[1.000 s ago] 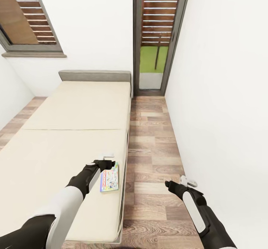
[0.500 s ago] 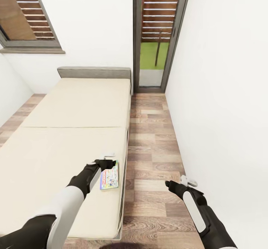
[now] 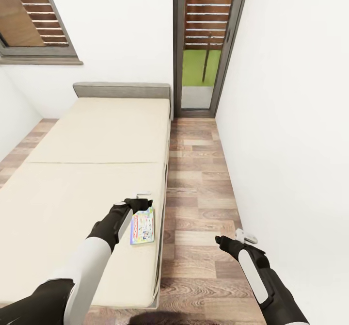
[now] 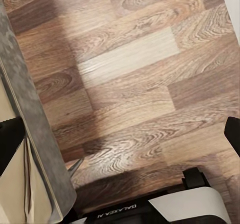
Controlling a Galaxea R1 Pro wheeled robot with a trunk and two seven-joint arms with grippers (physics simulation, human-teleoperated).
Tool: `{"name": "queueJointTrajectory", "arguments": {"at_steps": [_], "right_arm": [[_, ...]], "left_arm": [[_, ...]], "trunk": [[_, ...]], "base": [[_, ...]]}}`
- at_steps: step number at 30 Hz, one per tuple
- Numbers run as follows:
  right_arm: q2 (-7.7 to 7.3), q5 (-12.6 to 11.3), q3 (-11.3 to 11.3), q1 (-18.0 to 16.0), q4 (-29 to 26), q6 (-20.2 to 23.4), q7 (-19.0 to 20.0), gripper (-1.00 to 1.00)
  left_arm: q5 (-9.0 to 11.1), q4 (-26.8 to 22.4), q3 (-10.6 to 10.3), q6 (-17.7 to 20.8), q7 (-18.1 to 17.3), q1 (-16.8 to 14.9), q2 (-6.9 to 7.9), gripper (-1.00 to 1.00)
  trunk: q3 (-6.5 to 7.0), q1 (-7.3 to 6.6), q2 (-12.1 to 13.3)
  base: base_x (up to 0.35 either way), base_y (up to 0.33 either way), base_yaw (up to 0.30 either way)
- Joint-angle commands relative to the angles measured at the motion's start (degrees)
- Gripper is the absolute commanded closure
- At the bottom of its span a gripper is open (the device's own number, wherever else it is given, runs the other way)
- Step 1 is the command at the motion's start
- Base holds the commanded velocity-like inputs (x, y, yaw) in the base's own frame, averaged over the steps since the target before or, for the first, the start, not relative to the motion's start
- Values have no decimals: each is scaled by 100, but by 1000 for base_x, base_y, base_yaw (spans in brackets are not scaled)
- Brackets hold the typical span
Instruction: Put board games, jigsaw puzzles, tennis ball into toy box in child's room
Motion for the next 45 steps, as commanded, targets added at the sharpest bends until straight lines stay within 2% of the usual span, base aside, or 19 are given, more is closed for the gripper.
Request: {"name": "queueJointTrajectory", "arguments": {"at_steps": [1,45], "right_arm": [[-2,-60,8,-3,-9,11,-57,-100],[-2,-60,8,-3,-9,11,-50,-100]], "left_arm": [[-56,-23,43,42,-33,-3,-8,-100],[-20,-81,24,-4,-67,2,-6,-100]], "trunk": [[-18,3,-10],[-431,3,-10]], "base": [[0,0,0],[0,0,0]]}}
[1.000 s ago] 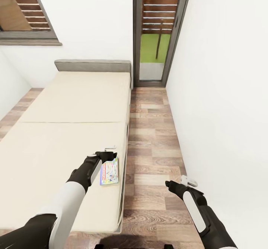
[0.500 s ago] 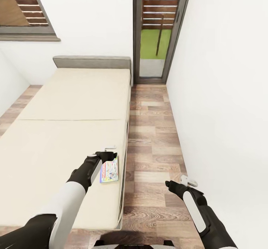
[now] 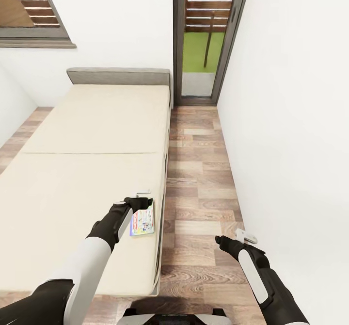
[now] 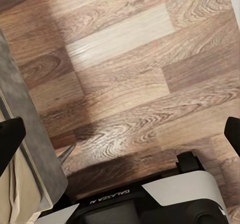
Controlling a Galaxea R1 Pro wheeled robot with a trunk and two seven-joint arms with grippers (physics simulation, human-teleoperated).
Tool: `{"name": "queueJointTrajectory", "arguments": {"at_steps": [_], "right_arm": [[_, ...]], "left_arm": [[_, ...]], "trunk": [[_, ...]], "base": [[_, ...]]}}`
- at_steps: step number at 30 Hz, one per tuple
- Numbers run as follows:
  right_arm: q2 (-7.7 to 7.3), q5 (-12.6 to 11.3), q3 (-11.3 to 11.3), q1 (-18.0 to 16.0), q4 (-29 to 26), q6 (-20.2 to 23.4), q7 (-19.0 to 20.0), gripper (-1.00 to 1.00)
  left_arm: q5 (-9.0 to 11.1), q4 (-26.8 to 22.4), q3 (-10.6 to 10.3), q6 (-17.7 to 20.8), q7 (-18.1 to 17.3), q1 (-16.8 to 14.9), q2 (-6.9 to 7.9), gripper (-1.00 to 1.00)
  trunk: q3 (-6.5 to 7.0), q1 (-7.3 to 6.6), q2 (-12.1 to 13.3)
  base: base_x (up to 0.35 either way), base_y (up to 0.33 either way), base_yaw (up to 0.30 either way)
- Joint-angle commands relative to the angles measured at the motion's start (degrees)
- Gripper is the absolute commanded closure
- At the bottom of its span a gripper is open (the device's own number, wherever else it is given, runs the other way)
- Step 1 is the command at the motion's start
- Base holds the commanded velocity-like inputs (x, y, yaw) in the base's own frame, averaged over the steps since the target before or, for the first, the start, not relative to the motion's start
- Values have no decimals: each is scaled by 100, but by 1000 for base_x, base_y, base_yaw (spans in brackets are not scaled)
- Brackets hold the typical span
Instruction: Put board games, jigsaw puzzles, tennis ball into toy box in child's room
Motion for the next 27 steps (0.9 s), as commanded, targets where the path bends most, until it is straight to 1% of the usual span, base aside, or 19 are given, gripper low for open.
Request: {"name": "queueJointTrajectory", "arguments": {"at_steps": [1,8,11,14,15,16,18,19,22,27], "right_arm": [[-2,-60,8,-3,-9,11,-56,-100],[0,-60,8,-3,-14,11,-61,-100],[2,-60,8,-25,-13,11,-61,-100],[2,-62,18,-100,-9,11,-63,-100],[2,-61,21,-124,-5,11,-63,-100],[1,-61,22,-131,-4,11,-63,-100],[0,-61,25,-142,-3,11,-64,-100],[1,-60,25,-149,-2,11,-64,-100],[5,-60,40,-159,-1,11,-67,-100],[13,-60,66,-163,0,11,-77,-100]], "left_arm": [[-53,-14,51,39,-37,-2,-4,-100],[-27,-38,98,95,-48,-3,3,-100],[-19,-47,114,187,-42,-19,-10,-100],[-14,-74,126,647,-30,-47,-23,-100],[-11,-87,130,981,-22,-84,-17,-100],[-11,-91,131,1136,-19,-123,-13,-100],[-9,-97,132,1363,-12,-243,-5,-100],[-12,-101,133,1503,-7,-390,1,-100],[-19,-101,134,1656,-2,-631,2,-100],[-24,-100,135,1745,2,-785,1,-100]], "trunk": [[-18,3,-10],[-83,3,-10],[-112,3,-10],[-140,3,-10],[-149,3,-10],[-158,3,-10],[-177,3,-10],[-187,3,-10],[-215,3,-10],[-262,3,-10]], "base": [[0,0,0],[0,0,0],[0,0,0],[0,0,0],[0,0,0],[0,0,0],[0,0,0],[0,0,0],[0,0,0],[0,0,0]]}}
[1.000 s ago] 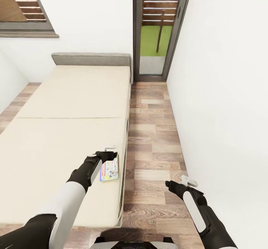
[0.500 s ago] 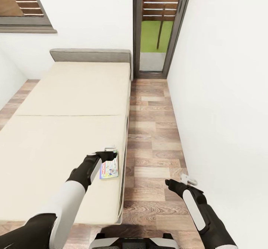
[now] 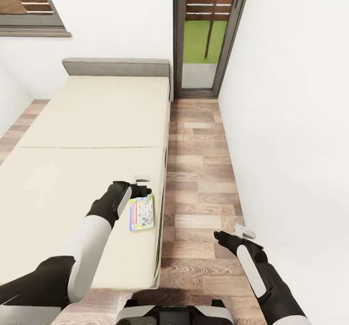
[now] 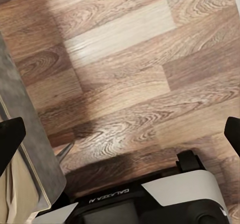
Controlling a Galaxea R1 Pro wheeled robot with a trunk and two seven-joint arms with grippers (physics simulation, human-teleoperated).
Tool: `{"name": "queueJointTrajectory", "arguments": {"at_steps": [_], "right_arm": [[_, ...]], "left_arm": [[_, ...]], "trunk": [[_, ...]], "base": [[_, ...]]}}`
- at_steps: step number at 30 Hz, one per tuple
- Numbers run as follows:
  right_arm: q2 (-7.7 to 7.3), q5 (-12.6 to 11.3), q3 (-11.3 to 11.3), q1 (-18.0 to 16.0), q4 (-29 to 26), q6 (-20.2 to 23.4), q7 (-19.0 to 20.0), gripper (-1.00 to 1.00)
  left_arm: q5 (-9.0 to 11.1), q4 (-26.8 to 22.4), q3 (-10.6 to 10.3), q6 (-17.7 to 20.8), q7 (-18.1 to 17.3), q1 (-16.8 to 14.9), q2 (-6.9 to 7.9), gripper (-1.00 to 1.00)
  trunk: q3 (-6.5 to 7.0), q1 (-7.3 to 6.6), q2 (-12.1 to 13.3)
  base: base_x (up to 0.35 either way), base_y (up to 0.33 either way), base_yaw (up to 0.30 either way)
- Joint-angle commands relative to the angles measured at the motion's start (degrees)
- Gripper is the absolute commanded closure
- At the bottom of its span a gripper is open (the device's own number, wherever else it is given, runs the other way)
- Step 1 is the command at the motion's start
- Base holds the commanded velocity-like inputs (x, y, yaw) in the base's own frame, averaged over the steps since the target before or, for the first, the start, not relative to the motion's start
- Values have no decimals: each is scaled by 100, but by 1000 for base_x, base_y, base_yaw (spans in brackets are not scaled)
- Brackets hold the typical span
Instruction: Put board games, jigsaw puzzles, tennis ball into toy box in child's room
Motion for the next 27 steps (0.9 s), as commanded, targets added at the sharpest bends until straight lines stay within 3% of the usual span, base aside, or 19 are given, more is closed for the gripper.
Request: {"name": "queueJointTrajectory", "arguments": {"at_steps": [1,15,27], "right_arm": [[-3,-60,11,-2,-9,11,-58,-100],[53,-44,21,-5,-8,3,-86,-100],[5,-42,21,-9,0,2,-85,-100]], "left_arm": [[-52,-8,42,38,-31,-12,-12,-100],[-44,-8,10,24,-23,-46,-61,-100],[-47,-11,-12,8,-31,-46,-44,-100]], "trunk": [[-18,3,-10],[-149,3,-10],[-262,3,-10]], "base": [[0,0,0],[0,0,0],[0,0,0]]}}
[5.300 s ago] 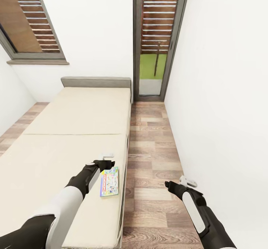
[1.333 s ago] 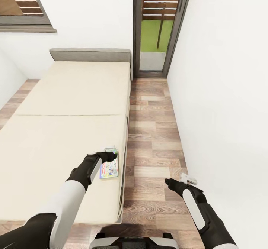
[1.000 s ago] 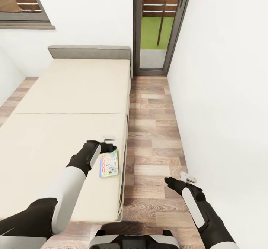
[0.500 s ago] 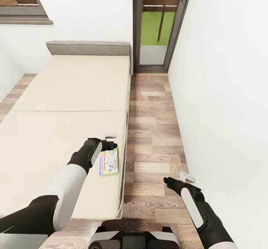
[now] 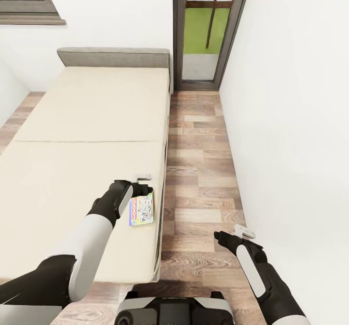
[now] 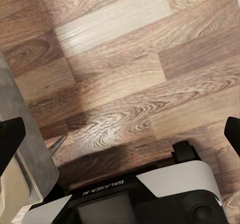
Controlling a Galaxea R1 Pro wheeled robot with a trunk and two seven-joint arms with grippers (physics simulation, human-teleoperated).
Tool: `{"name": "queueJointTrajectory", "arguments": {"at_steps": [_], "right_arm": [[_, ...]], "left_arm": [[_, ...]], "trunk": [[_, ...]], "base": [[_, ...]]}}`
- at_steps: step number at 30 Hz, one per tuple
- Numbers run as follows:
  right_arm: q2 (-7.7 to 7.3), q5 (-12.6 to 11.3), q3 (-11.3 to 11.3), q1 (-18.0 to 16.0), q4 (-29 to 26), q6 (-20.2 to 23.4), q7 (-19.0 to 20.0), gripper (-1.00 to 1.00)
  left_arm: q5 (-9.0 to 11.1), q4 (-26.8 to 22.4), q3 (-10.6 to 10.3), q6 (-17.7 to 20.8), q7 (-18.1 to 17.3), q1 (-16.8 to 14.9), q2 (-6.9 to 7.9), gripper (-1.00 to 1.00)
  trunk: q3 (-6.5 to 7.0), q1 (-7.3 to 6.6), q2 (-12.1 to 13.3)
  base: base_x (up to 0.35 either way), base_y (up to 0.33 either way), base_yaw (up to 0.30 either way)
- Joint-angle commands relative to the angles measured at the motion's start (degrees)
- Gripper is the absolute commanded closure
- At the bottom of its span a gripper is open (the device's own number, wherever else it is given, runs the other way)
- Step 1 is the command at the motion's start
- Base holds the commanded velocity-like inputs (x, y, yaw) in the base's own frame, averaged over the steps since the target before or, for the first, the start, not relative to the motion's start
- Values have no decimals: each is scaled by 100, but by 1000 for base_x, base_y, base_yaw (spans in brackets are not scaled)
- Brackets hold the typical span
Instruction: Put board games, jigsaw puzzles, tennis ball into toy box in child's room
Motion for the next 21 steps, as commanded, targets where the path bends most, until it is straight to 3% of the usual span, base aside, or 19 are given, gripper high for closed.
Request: {"name": "queueJointTrajectory", "arguments": {"at_steps": [1,21], "right_arm": [[-6,-60,8,-3,-8,11,-55,-100],[-14,-60,1,-5,1,19,-44,-100]], "left_arm": [[-49,-10,42,21,-31,-3,-5,-100],[-47,-43,75,-352,-23,-3,-16,-100]], "trunk": [[-17,3,-10],[-205,3,-10]], "base": [[0,0,0],[0,0,0]]}}
